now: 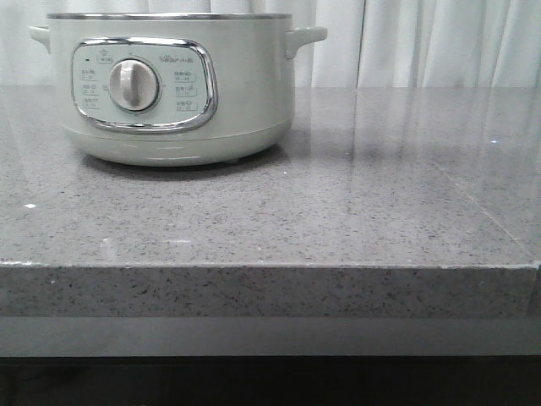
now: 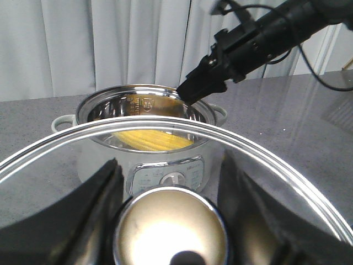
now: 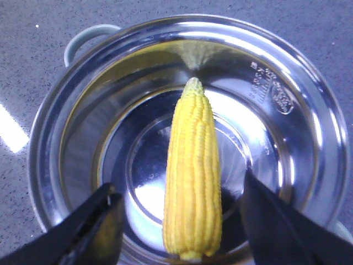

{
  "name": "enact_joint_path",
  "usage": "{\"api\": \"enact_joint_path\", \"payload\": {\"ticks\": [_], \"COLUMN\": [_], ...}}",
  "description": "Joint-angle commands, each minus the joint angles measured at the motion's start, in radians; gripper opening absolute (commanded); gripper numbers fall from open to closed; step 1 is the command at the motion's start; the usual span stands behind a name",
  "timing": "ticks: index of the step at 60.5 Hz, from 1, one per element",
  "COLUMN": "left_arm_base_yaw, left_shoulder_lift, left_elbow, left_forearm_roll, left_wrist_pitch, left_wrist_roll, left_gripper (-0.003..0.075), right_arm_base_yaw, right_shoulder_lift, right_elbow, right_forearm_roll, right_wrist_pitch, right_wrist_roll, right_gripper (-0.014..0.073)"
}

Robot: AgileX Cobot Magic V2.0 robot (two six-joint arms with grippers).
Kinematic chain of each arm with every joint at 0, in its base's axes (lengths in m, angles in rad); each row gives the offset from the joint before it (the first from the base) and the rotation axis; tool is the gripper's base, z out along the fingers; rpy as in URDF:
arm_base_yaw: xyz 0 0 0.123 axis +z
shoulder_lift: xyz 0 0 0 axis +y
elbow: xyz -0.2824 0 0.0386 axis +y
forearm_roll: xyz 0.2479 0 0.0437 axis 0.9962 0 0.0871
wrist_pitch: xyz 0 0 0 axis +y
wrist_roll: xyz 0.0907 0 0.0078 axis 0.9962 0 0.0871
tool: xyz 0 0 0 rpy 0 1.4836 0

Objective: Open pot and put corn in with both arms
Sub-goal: 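Lower the corn into the pot and open the right gripper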

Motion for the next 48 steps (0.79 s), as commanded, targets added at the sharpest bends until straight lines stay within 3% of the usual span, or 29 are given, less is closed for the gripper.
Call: {"api": "enact_joint_path", "payload": {"ticks": [1, 23, 48], "left_arm_base_yaw": [-0.006, -0.006, -0.006], "left_shoulder_lift": [0.005, 0.005, 0.005], "left_elbow": [-0.039, -0.039, -0.039], "left_forearm_roll": [-0.013, -0.013, -0.013], "left_wrist_pitch": [-0.140, -0.140, -0.140], "left_wrist_roll": [0.000, 0.000, 0.000], "left_gripper": [0.0239, 0.0239, 0.0239], "right_arm_base_yaw": [-0.008, -0.008, -0.008], "right_shoulder_lift": [-0.150, -0.595, -1.097], "right_elbow": [0.065, 0.592, 1.023], "right_forearm_roll": [-0.003, -0.014, -0.013], "right_wrist_pitch": [-0.085, -0.324, -0.412], "right_wrist_roll": [-0.001, -0.004, -0.004], "right_gripper": [0.0451, 0.0444, 0.0444]}}
